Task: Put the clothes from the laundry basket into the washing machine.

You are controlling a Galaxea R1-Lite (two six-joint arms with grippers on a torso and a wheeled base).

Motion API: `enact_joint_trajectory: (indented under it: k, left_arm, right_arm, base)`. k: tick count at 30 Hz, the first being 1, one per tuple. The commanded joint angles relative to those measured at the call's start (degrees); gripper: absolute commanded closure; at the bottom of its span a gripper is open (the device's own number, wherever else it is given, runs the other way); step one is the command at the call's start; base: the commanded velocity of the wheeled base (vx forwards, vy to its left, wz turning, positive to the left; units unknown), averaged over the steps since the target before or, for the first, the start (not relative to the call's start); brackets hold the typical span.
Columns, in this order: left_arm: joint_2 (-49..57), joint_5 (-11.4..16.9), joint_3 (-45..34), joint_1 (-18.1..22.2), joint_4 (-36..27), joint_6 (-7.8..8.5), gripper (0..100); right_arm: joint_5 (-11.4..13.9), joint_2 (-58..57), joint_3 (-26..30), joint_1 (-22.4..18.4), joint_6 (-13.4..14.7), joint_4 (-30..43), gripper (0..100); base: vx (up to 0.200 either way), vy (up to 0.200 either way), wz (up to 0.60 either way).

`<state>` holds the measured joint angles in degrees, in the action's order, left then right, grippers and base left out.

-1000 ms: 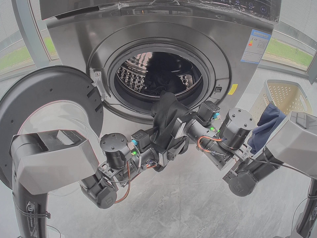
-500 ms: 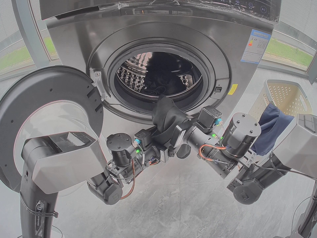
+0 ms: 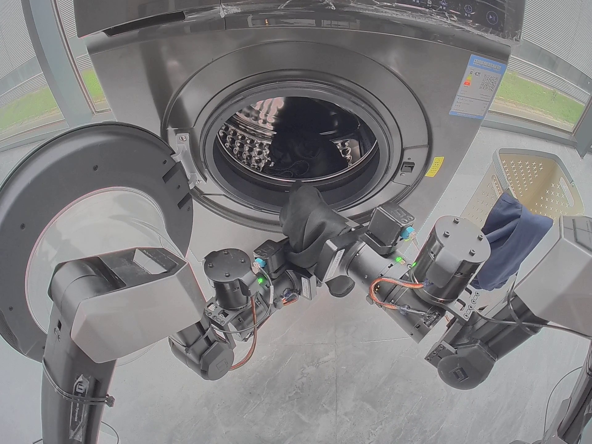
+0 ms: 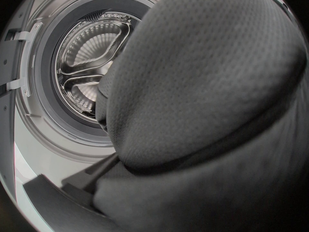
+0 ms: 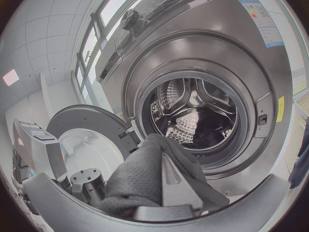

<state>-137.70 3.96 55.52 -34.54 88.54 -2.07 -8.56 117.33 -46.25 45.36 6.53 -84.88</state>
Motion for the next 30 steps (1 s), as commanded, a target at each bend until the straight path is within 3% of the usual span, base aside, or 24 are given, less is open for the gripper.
enact_joint_trajectory:
  k: [1,6,16,30]
  left_arm:
    - [-0.5,-0.1,0.6,0.1,0.1,-0.21,100]
    - [-0.1,-1.0,2.2,0.5,0.1,-1.53,100]
    - [5.5,-3.2,1.7,2.3,-0.2,-1.79,100]
    - [12.5,-3.2,-4.7,1.3,-0.2,-2.15,100]
  right_arm:
    - [0.0,-0.4,0.1,0.1,0.1,-0.1,100]
    - [0.1,-1.3,0.7,-1.0,0.1,-0.4,100]
    - [0.3,-2.5,2.7,-4.8,0.3,0.0,100]
    - [0.5,2.7,2.0,-8.6,1.1,-0.8,100]
  base:
    - [0.0,0.0,0.0]
    - [0.0,0.0,0.0]
    - [0.0,0.0,0.0]
    - [0.0,0.0,0.0]
